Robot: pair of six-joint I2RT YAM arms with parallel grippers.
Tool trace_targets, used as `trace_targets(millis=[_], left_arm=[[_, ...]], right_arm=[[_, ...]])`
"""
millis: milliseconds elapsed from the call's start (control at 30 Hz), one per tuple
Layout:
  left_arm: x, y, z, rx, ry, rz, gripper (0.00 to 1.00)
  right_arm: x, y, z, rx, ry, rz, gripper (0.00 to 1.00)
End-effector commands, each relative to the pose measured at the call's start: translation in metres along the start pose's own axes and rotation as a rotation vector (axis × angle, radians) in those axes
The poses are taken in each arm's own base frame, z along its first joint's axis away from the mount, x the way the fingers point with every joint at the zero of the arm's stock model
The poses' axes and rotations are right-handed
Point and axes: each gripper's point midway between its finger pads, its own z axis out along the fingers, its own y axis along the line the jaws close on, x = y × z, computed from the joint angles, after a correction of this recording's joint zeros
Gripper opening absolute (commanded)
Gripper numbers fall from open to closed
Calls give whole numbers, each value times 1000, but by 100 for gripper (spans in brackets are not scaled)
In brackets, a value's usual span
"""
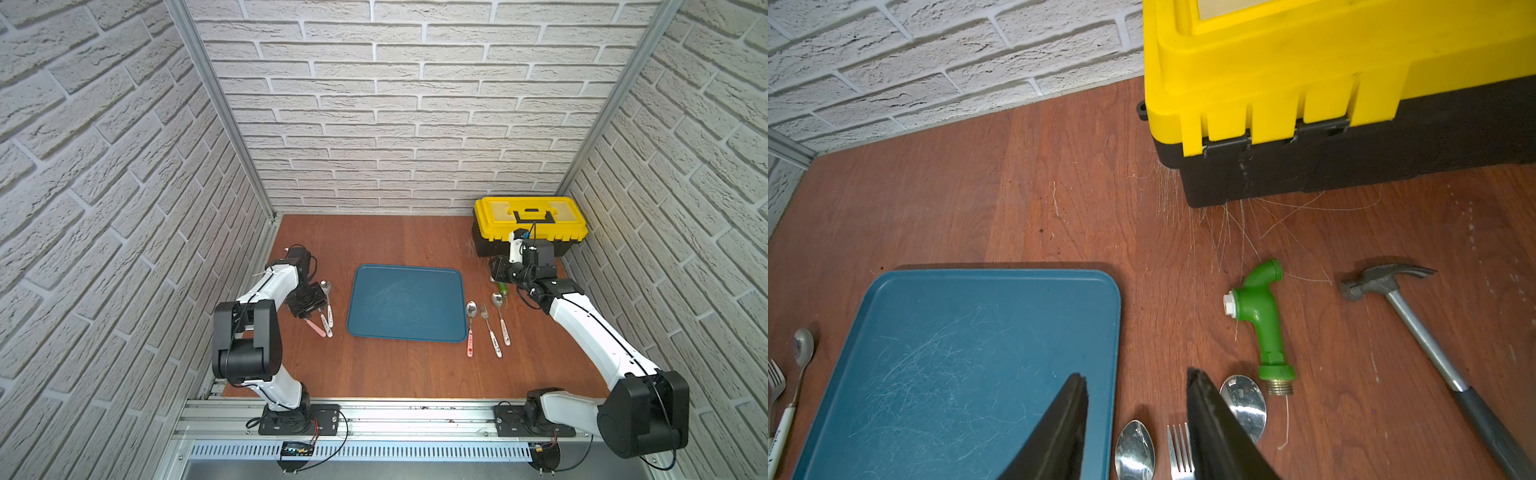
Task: Set the spoon and fork side by side
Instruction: Pick up the fork at the center of the board.
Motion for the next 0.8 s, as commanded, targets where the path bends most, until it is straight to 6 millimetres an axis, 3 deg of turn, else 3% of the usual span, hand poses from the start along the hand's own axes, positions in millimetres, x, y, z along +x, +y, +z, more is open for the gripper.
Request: trace_targets(millis=[0,467,767], left_arm=[[1,-3,8,-32,21,27,45],[14,6,30,-93,68,1,41],[22,-3,43,-82,102,7,39]], right_arm=[[-1,5,2,-20,1,-13,44],[0,6,2,-28,-1,-7,44],[-1,6,1,-28,-3,-5,44]])
